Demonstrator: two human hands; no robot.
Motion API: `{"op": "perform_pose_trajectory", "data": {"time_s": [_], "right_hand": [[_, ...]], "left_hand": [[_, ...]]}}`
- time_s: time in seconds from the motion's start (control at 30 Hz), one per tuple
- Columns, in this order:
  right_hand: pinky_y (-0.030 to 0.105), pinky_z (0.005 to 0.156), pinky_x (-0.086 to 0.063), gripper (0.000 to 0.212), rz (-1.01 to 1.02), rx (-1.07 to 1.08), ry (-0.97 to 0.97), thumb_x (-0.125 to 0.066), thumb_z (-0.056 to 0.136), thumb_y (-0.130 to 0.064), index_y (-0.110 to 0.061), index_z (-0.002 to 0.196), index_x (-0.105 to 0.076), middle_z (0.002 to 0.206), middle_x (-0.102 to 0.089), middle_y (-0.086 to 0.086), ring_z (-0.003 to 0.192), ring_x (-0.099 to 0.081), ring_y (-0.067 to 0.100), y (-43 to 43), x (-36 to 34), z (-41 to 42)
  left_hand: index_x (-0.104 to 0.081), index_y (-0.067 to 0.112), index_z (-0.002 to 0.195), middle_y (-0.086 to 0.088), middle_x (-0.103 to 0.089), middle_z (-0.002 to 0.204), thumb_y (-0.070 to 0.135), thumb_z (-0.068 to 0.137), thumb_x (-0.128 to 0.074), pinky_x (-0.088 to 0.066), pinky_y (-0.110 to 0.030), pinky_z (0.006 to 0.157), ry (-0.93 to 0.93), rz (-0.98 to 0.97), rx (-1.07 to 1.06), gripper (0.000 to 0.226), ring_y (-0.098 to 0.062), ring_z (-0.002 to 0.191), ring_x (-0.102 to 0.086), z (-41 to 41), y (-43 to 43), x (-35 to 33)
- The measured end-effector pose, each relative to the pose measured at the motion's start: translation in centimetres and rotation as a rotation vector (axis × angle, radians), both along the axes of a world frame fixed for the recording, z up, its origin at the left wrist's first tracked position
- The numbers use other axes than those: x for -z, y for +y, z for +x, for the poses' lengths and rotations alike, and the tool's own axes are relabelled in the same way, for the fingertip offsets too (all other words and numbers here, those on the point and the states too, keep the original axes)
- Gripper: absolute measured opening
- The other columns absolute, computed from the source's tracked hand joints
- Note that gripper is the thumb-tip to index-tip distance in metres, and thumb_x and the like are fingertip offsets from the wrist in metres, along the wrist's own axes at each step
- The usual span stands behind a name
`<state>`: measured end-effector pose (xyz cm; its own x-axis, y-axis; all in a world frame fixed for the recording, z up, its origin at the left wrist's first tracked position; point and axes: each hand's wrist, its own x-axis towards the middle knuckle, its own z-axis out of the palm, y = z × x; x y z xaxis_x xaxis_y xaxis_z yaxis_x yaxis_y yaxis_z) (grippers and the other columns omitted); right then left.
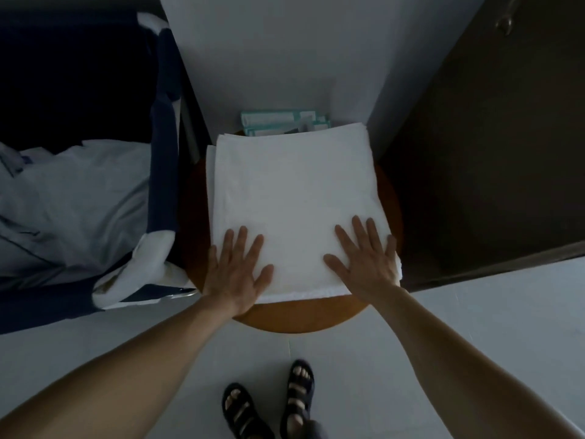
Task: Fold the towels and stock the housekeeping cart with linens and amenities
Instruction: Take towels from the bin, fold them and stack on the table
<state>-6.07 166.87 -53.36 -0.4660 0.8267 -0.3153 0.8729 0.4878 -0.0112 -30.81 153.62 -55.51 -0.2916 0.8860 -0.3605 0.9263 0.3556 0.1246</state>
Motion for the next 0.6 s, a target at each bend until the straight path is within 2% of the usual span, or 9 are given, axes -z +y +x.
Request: {"op": "perform_pose_trajectory", "data": {"time_s": [0.13,0.3,0.4,0.53,0.6], "right_hand": [[0.058,0.118,0.010,0.081,-0.001,-0.008,0.009,0.020,0.077,-0.083,-0.044,0.148,0.027,0.154,0.040,-0.008,0.147,0.030,0.023,-0.1,2.2,0.0],[0.057,0.117,0.014,0.084,-0.067,-0.022,-0.007,0.023,0.074,-0.082,-0.041,0.148,0.028,0.156,0.038,-0.005,0.146,0.032,0.023,0.3,1.2,-0.1],[0.059,0.117,0.012,0.084,-0.083,-0.020,0.011,0.019,0.076,-0.081,-0.039,0.149,0.028,0.159,0.035,-0.003,0.146,0.032,0.024,0.1,-0.9,-0.5],[0.059,0.115,0.015,0.074,0.025,-0.058,0.127,0.016,0.081,-0.080,-0.043,0.141,0.039,0.153,0.043,-0.007,0.143,0.038,0.021,0.0,-4.6,-2.9],[0.058,0.114,0.019,0.073,0.052,-0.105,0.182,0.015,0.082,-0.080,-0.045,0.141,0.038,0.153,0.044,-0.009,0.142,0.039,0.020,0.0,-6.7,-5.3]], "left_hand": [[0.039,0.045,0.136,0.012,0.047,0.147,0.075,0.085,0.009,0.015,-0.048,0.116,-0.006,0.027,-0.014,0.067,-0.010,0.136,0.043,-0.8,-0.1,1.5],[0.029,0.039,0.146,0.007,0.036,0.156,0.072,0.089,0.003,0.011,-0.052,0.118,0.023,-0.025,-0.022,0.071,-0.017,0.146,0.030,-0.3,0.3,0.4],[0.021,0.033,0.152,0.003,0.027,0.161,0.068,0.093,-0.004,0.013,-0.052,0.117,0.047,-0.046,-0.022,0.073,-0.019,0.147,0.026,-0.4,0.7,-2.3],[0.016,0.026,0.154,0.002,0.020,0.163,0.064,0.091,0.003,0.013,-0.051,0.118,0.126,0.079,0.054,0.075,-0.019,0.148,0.022,-0.9,1.9,-8.1],[0.010,0.024,0.156,0.001,0.013,0.164,0.062,0.092,0.001,0.011,-0.050,0.118,0.163,0.147,0.049,0.075,-0.020,0.149,0.017,-2.0,2.1,-11.1]]}}
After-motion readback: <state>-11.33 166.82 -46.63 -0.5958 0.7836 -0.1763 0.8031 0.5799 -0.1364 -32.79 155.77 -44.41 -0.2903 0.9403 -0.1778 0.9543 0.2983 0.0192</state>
